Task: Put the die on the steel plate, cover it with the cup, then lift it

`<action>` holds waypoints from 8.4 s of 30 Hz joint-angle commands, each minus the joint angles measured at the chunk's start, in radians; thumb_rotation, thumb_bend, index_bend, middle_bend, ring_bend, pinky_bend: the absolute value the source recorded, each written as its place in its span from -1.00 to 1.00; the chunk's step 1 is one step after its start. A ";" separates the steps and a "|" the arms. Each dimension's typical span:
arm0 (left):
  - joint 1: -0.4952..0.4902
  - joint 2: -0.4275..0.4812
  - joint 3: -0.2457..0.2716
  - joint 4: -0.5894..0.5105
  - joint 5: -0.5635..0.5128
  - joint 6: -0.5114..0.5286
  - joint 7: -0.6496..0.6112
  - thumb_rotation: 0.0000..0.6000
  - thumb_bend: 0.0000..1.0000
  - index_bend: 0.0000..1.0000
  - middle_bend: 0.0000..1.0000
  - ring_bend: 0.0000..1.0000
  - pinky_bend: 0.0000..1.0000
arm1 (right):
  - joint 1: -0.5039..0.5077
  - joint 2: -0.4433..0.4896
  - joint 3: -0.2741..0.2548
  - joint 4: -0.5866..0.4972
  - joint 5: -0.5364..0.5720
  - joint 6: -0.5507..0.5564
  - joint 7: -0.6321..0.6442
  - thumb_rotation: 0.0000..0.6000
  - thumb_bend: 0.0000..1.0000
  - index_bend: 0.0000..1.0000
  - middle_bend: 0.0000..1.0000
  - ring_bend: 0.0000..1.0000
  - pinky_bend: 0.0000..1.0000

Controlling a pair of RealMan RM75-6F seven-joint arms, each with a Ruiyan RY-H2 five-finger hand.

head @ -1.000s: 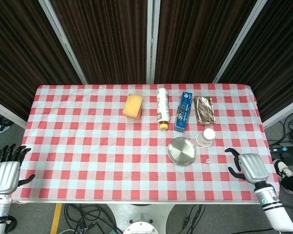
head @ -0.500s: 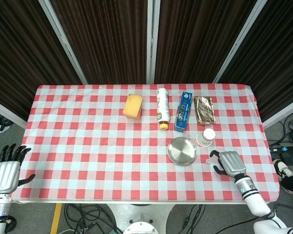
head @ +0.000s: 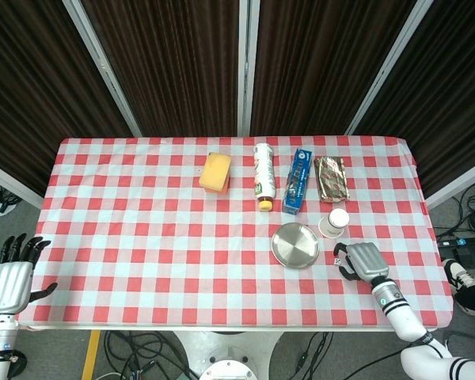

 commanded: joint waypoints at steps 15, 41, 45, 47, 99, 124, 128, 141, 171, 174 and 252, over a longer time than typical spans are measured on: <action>0.003 -0.003 0.001 0.009 -0.004 0.000 -0.010 1.00 -0.95 -0.61 -0.71 -0.91 -0.94 | 0.015 0.004 0.012 -0.029 0.002 0.028 0.010 1.00 -0.35 0.18 0.76 0.79 0.83; 0.017 -0.008 0.007 0.018 -0.001 0.016 -0.023 1.00 -0.95 -0.61 -0.71 -0.91 -0.94 | 0.244 -0.107 0.076 -0.017 0.079 -0.140 -0.144 1.00 -0.37 -0.49 0.76 0.78 0.83; 0.017 -0.008 0.006 0.018 0.001 0.018 -0.024 1.00 -0.95 -0.61 -0.71 -0.91 -0.94 | 0.216 -0.034 0.082 -0.120 0.054 -0.066 -0.126 1.00 -0.50 -0.79 0.75 0.74 0.83; 0.017 -0.008 0.006 0.019 0.003 0.019 -0.026 1.00 -0.95 -0.61 -0.71 -0.91 -0.94 | 0.184 0.019 0.085 -0.182 0.029 -0.005 -0.079 1.00 -0.53 -0.81 0.70 0.68 0.83; 0.018 0.000 0.011 -0.005 0.002 0.009 -0.013 1.00 -0.95 -0.61 -0.71 -0.91 -0.94 | 0.143 -0.013 0.108 0.140 -0.077 -0.019 0.759 1.00 -0.48 -0.04 -0.47 -0.91 -0.79; 0.021 -0.013 0.012 0.017 -0.006 0.001 -0.028 1.00 -0.95 -0.61 -0.71 -0.91 -0.94 | 0.224 -0.122 0.044 0.176 -0.137 -0.040 0.674 1.00 -0.48 -0.02 -0.44 -0.88 -0.78; 0.023 -0.013 0.012 0.016 -0.007 0.002 -0.027 1.00 -0.95 -0.61 -0.71 -0.91 -0.94 | 0.230 -0.140 0.051 0.206 -0.129 -0.033 0.681 1.00 -0.48 -0.02 -0.44 -0.87 -0.78; 0.023 -0.015 0.011 0.020 -0.007 0.001 -0.030 1.00 -0.95 -0.61 -0.71 -0.91 -0.94 | 0.240 -0.134 0.006 0.210 -0.178 -0.008 0.725 1.00 -0.46 -0.02 -0.44 -0.88 -0.79; 0.024 -0.018 0.009 0.023 -0.012 -0.003 -0.031 1.00 -0.95 -0.61 -0.71 -0.91 -0.94 | 0.257 -0.141 -0.032 0.251 -0.202 0.025 0.794 1.00 -0.41 -0.02 -0.42 -0.87 -0.83; 0.025 -0.017 0.008 0.019 -0.014 -0.002 -0.028 1.00 -0.95 -0.61 -0.71 -0.91 -0.94 | 0.260 -0.138 -0.043 0.241 -0.222 0.033 0.811 1.00 -0.41 -0.02 -0.42 -0.87 -0.83; 0.030 -0.020 0.008 0.027 -0.011 0.007 -0.034 1.00 -0.95 -0.61 -0.71 -0.91 -0.94 | 0.231 -0.055 -0.053 0.205 -0.212 0.158 0.870 1.00 -0.38 -0.09 -0.41 -0.87 -0.86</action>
